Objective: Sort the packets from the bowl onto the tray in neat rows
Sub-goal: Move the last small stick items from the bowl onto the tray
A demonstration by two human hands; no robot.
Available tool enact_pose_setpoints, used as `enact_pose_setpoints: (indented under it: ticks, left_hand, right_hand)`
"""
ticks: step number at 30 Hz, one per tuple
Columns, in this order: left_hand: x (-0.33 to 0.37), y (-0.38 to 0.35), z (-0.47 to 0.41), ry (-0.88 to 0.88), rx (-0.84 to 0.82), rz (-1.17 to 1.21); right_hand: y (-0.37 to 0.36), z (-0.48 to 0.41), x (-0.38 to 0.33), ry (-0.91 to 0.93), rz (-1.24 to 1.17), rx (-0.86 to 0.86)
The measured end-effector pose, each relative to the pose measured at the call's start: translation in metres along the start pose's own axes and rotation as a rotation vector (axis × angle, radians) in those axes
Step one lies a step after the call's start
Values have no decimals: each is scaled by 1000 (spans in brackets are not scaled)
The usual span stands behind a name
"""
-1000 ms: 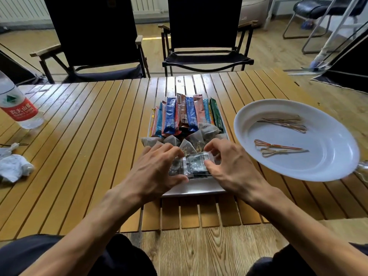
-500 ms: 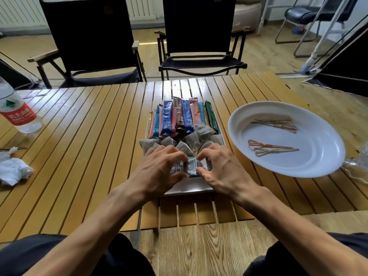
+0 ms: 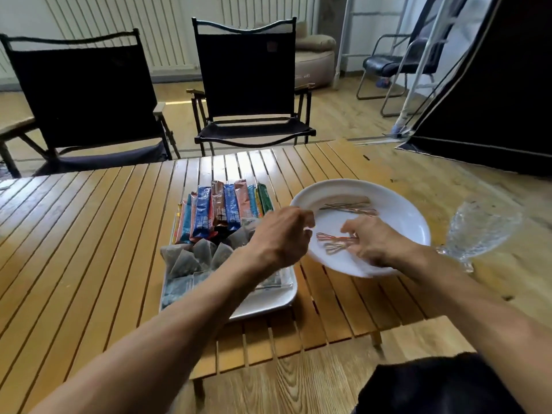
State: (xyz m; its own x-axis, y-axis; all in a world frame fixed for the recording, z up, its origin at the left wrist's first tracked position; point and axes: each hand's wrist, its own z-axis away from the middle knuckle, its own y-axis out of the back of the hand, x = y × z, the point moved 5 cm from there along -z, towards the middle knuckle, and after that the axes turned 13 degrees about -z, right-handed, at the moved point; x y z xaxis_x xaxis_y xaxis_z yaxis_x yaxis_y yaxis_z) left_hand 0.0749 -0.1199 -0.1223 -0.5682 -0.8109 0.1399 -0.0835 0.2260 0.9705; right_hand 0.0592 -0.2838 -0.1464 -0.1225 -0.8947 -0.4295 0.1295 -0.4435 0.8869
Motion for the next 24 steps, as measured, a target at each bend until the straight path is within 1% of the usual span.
enact_pose_setpoints:
  ticks: [3, 7, 11, 14, 17, 19, 21, 24]
  left_hand:
    - [10, -14, -39, 55, 39, -33]
    - [14, -33, -80, 107, 69, -101]
    - [20, -57, -114, 82, 6, -169]
    - [27, -66, -127, 58, 16, -267]
    - [31, -67, -125, 54, 7, -351]
    - [30, -62, -118, 61, 27, -360]
    - [25, -51, -104, 104, 73, -319]
    - [15, -29, -74, 157, 109, -179]
  right_hand:
    - [2, -4, 18, -70, 12, 20]
    - [8, -5, 37, -172, 90, 102]
    - [9, -6, 44, -204, 79, 117]
    - [12, -7, 47, -225, 34, 146]
    - [12, -6, 48, -223, -1, 156]
    - [12, -6, 48, -228, -5, 164]
    - [12, -4, 46, -226, 3, 169]
    - [10, -4, 41, -230, 42, 139]
